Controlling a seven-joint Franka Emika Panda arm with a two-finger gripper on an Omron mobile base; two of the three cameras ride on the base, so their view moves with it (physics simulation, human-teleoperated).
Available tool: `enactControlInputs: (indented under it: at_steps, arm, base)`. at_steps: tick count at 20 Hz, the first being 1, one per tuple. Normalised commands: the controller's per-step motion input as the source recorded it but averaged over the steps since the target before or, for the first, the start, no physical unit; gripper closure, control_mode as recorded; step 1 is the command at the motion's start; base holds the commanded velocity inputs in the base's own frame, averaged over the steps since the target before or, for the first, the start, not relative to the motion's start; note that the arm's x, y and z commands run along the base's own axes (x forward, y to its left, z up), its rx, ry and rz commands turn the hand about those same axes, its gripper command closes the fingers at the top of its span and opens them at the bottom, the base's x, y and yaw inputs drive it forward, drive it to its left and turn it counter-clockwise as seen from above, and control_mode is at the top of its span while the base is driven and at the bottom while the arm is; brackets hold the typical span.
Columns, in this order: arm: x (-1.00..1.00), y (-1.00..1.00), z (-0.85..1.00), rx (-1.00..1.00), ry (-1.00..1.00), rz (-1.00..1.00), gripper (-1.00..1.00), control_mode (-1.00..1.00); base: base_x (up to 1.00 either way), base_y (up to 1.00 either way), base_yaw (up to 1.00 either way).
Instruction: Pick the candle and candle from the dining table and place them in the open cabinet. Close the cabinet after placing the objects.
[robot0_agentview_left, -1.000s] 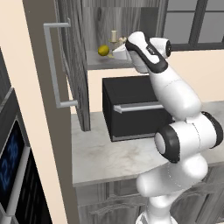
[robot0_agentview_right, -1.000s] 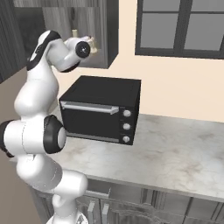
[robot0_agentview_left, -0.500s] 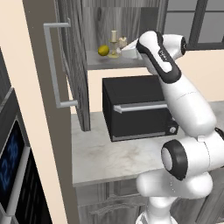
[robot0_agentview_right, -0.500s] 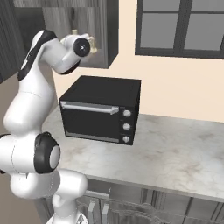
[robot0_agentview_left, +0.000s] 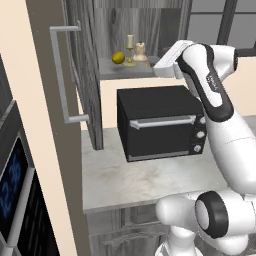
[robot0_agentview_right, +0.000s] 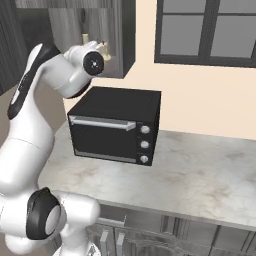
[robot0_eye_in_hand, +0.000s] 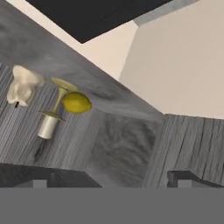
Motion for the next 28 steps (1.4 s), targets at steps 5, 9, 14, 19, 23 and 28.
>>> enactControlInputs:
  at_steps: [5, 9, 14, 19, 23, 28]
  arm:
    - [-1.0, -0.06, 0.02, -0.15, -0.09, 0.11, -1.0, -1.0]
    - [-1.0, 0.0, 0.03, -0.18, -0.1, 0.1, -1.0, -1.0]
    - [-1.0, 0.0, 0.17, -0.2, -0.13, 0.05, -1.0, -1.0]
    - [-1.0, 0.0, 0.25, -0.2, -0.16, 0.03, -1.0, -1.0]
    - [-1.0, 0.01, 0.1, -0.2, -0.11, 0.02, -1.0, -1.0]
    - [-0.96, 0.02, 0.01, -0.21, -0.07, 0.05, -1.0, -1.0]
  base:
    - [0.0, 0.0, 0.0]
    - [0.0, 0.0, 0.0]
    - [0.0, 0.0, 0.0]
    - [0.0, 0.0, 0.0]
    - [0.0, 0.0, 0.0]
    - [0.0, 0.0, 0.0]
